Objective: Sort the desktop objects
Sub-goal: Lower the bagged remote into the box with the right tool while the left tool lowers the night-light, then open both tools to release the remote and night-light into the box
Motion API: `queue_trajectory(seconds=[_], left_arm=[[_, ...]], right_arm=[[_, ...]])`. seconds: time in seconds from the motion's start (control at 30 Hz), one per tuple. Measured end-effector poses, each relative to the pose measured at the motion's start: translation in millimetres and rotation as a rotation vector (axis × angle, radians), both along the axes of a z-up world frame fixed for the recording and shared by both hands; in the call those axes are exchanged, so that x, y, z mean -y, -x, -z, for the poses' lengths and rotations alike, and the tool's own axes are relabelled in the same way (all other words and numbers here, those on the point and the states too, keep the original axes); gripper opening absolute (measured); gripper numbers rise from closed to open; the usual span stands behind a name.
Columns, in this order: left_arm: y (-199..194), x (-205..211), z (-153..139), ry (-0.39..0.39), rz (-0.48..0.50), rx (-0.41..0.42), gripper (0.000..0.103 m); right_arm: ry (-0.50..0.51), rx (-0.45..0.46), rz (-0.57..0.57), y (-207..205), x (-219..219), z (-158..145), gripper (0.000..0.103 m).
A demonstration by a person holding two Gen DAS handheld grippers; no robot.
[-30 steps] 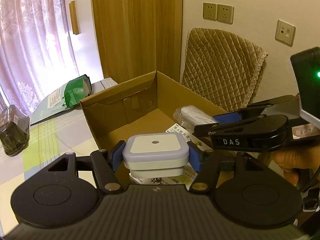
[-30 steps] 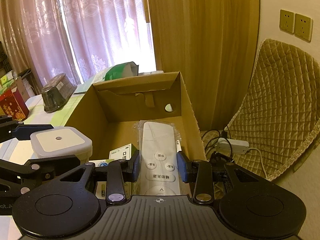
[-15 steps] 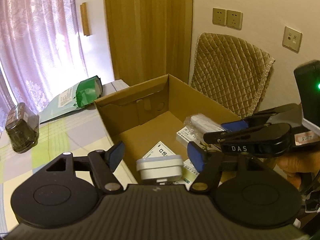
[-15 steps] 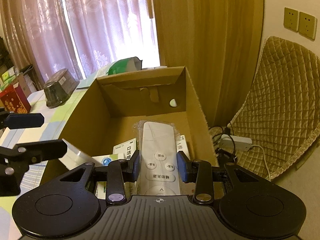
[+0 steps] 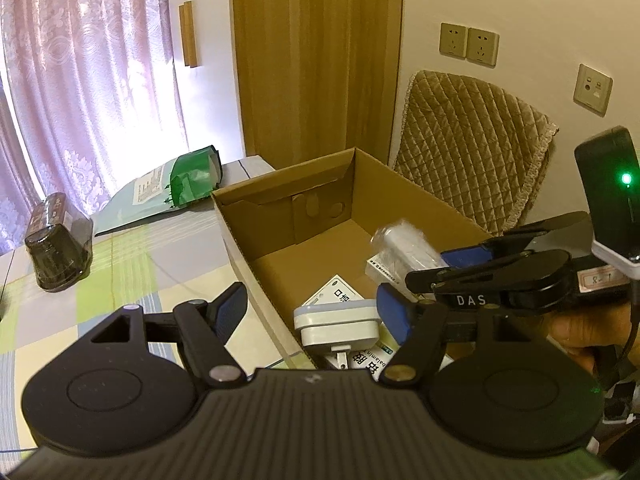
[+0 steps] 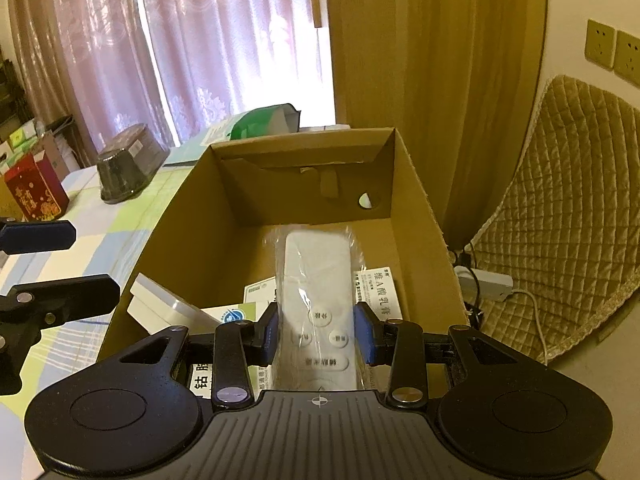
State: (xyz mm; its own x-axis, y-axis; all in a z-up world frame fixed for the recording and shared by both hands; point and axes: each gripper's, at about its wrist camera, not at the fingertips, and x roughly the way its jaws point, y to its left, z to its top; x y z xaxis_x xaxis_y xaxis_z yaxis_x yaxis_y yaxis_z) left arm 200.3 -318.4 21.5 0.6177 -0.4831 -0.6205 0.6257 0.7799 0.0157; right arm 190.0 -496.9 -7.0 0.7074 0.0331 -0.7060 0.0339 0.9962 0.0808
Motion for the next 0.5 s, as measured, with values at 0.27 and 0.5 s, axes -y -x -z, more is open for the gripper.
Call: queue_trajectory(seconds=[0.27, 0.5], left_arm=[[4, -12, -1, 0.004, -0.022, -0.009, 0.067], [9, -22, -4, 0.009, -0.040, -0.017, 0.068]], right_arm=[[0.042, -0.011, -0.001, 2, -8, -1, 0.038], [0.057, -0.011, -0.003, 7, -13, -7, 0.038]])
